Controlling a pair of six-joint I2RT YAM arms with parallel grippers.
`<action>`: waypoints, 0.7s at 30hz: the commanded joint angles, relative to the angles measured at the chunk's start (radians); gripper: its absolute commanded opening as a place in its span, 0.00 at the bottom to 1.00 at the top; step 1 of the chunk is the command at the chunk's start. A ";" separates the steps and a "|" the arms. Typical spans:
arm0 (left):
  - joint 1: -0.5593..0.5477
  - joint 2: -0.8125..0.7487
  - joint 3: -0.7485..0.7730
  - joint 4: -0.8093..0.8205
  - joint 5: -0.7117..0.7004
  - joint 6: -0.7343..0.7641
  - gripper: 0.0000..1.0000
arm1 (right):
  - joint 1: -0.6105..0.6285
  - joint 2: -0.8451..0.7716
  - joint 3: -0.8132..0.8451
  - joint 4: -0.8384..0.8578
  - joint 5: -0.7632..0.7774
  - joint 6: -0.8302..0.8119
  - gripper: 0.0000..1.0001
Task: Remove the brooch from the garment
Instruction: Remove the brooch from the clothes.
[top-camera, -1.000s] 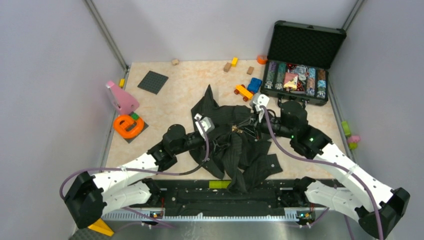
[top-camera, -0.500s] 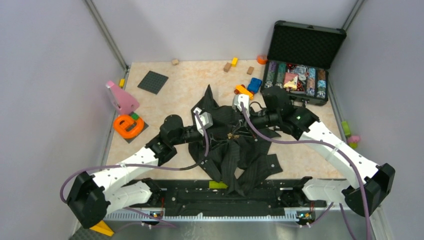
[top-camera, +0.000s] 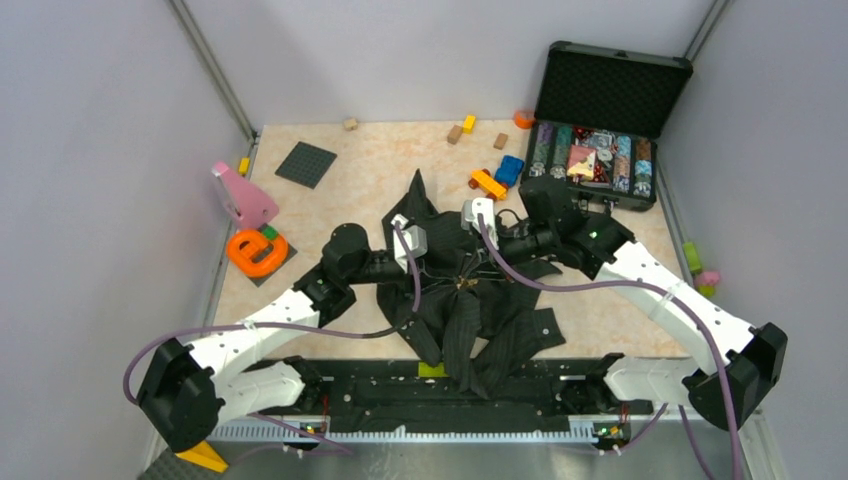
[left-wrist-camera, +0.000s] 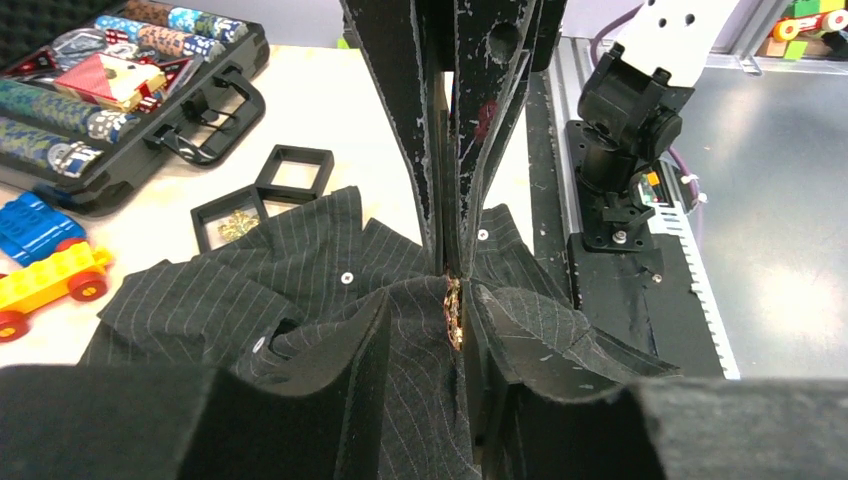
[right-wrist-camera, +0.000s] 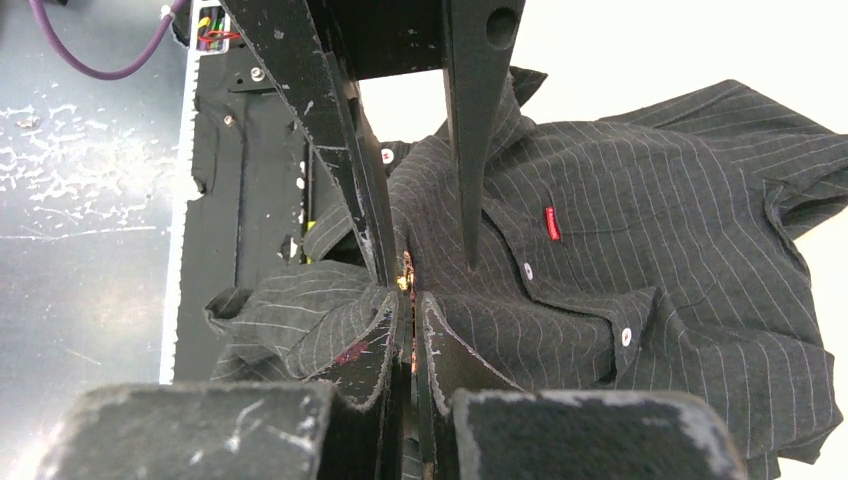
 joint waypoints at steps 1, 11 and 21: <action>0.006 0.027 0.051 0.026 0.067 -0.006 0.35 | 0.017 0.012 0.073 0.003 -0.029 -0.032 0.00; 0.006 0.025 0.061 -0.088 0.080 0.058 0.24 | 0.021 0.029 0.096 -0.002 -0.019 -0.037 0.00; 0.005 0.034 0.082 -0.082 0.069 0.040 0.20 | 0.047 0.049 0.104 -0.043 -0.017 -0.063 0.00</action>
